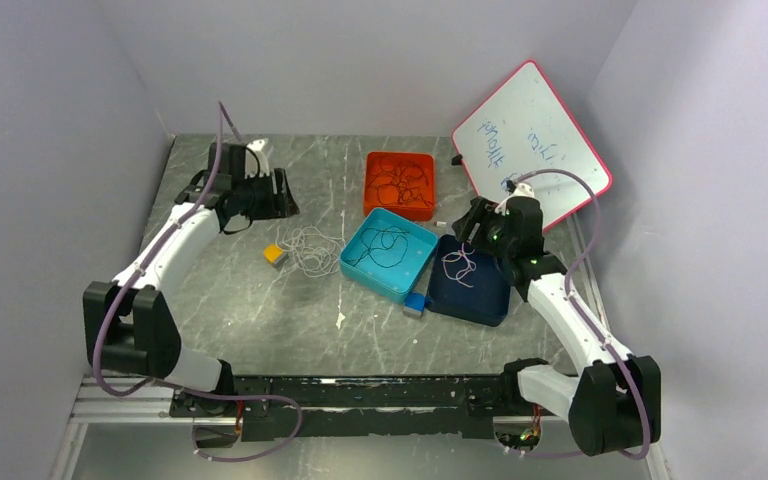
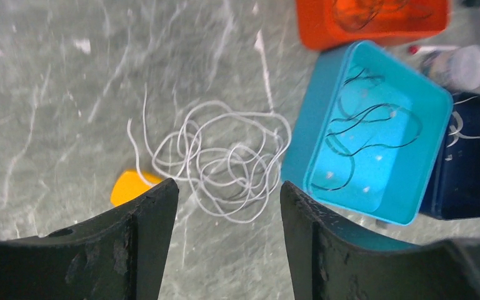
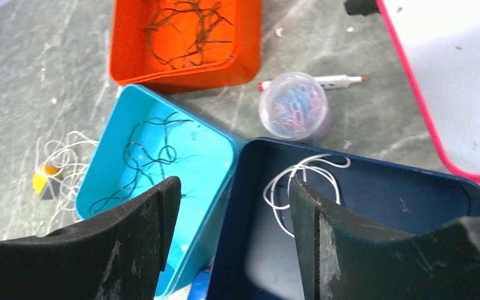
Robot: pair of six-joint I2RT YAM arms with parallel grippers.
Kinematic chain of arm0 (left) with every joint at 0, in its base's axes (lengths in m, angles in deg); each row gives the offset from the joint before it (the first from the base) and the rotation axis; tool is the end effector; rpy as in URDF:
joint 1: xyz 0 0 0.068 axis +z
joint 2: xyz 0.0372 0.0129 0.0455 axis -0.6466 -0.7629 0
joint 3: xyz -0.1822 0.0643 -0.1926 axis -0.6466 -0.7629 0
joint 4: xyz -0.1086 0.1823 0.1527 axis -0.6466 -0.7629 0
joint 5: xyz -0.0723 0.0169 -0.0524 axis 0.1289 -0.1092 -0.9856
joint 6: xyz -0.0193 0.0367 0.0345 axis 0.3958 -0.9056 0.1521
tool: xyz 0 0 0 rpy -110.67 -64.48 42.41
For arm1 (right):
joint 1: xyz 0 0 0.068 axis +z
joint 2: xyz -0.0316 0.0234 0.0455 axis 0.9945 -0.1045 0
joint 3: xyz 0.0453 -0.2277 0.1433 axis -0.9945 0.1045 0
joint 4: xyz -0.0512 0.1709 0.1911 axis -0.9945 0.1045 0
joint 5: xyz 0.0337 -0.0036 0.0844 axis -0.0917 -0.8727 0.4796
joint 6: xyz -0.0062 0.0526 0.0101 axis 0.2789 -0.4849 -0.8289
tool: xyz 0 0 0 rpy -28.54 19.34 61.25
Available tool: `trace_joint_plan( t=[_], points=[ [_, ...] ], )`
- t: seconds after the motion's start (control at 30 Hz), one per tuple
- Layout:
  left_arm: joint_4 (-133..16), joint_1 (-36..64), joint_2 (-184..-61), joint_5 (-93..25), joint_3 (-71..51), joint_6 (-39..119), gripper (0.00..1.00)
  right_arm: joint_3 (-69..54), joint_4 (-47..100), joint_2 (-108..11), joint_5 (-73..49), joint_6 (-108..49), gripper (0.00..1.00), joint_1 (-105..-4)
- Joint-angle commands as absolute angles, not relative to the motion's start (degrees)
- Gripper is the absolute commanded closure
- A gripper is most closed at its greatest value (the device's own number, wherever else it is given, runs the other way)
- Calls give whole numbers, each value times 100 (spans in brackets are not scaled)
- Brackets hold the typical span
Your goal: Untangle the cables
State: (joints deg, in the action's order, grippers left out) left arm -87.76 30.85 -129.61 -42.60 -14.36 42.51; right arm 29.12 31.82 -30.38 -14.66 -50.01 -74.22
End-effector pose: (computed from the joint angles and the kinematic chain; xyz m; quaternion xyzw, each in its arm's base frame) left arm 0.3133 -0.0623 0.2976 0.0220 0.9054 -0.2131 0.3665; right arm 0.2403 0.0441 0.2497 0.1123 0.8582 0.1910 0.4631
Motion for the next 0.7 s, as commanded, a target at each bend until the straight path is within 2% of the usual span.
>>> trace_joint_plan(
  t=[0.0,0.2,0.4,0.67],
  points=[
    [-8650,3016,-13116,-3982,-1704,4308,36,2764,2811,-2882,-985,-4708,33,-7336],
    [-8560,2323,-13654,-2926,-1671,4446,42,2678,2953,-2910,-1205,-4601,37,-7146],
    [-8359,2235,-13933,-2315,-1832,4585,48,2735,2943,-2896,-1256,-4686,40,-7110],
    [-8283,2235,-14420,-2175,-1667,4429,53,2819,2864,-2915,-1175,-4782,42,-7116]
  ],
)
